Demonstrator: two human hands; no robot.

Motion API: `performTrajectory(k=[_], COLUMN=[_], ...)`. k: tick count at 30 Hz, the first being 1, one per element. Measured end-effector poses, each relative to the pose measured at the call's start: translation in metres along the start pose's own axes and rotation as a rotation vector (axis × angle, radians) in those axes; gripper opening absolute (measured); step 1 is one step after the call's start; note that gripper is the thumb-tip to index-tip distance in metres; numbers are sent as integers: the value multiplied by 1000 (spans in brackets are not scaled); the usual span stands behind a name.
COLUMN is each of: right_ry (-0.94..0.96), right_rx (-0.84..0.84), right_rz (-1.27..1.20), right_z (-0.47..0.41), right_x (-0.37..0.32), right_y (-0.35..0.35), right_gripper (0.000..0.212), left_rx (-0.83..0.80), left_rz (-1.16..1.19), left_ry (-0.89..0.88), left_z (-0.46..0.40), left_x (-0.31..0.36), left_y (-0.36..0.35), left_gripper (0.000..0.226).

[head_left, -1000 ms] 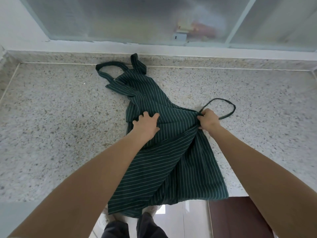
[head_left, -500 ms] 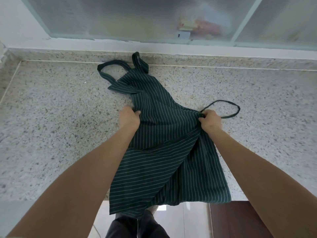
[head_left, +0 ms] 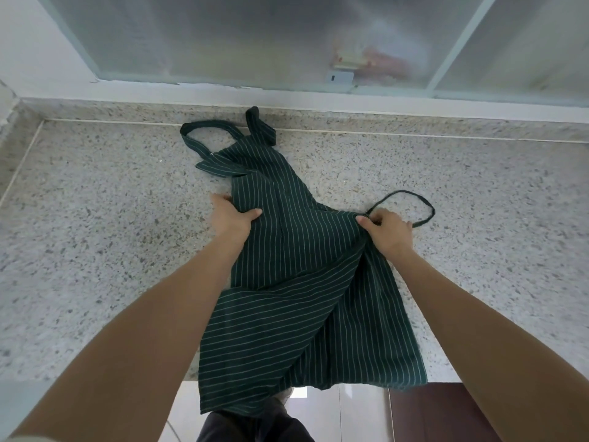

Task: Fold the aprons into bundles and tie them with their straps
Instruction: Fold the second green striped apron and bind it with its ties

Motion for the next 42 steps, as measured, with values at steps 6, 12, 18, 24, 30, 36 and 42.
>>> performTrajectory(k=[6,12,18,24,30,36,42], right_ry=[-11,-37,115,5,-208,-202,-142], right_rx=[36,133,297,188,97,121,93], right_rz=[-262,-243,128,-172,-518,-378,-187], right_z=[2,3,13,21,21,19,11], right_x=[-9,-2,-22,-14,2,14,10], right_y=[7,18,23,4,-10,-1,4], right_gripper=[11,15,25,28,24,28,27], left_rx=[-119,10,-8,-301,-217,-3,139], left_rz=[-141,-242,-259,-266,-333,-247,-560], left_ry=[36,-27,-95,-65,-145,-62,-429], left_z=[-1,-11,-12,1,9,1,28], left_x=[-8,4,15,-14,-7,-10,10], left_y=[-9,13,15,-7,-1,25,10], left_gripper=[39,29,28,44,34,42,60])
Point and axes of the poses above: each hand's wrist, its own z-axis away from the middle knuckle, its own y-axis out of the back of the hand, x = y × z, the point moved 7 cm from there along -z, towards the middle knuckle, and after that the axes turned 3 degrees about y, right-handed, at the moved point
